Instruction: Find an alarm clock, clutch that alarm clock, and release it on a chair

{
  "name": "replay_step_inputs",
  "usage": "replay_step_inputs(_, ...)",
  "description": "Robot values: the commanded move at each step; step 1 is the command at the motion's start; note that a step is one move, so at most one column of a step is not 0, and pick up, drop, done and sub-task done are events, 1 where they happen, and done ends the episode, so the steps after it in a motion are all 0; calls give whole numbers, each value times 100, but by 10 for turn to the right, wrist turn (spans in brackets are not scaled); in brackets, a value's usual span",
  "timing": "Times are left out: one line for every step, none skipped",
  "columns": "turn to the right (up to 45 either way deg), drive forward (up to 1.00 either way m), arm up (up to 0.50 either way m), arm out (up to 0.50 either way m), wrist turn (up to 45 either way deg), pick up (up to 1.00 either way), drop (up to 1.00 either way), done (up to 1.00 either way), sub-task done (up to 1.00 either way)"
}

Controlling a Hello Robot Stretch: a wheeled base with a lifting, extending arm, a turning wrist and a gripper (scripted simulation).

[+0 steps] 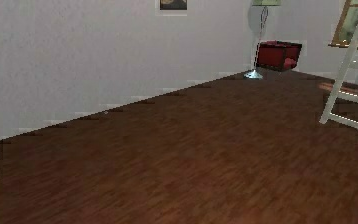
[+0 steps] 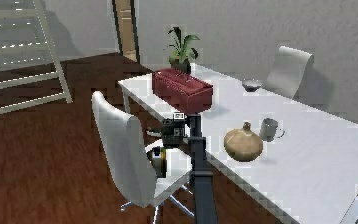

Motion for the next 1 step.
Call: replay_step_inputs(0, 0, 0, 0, 0, 0, 0, 100, 0)
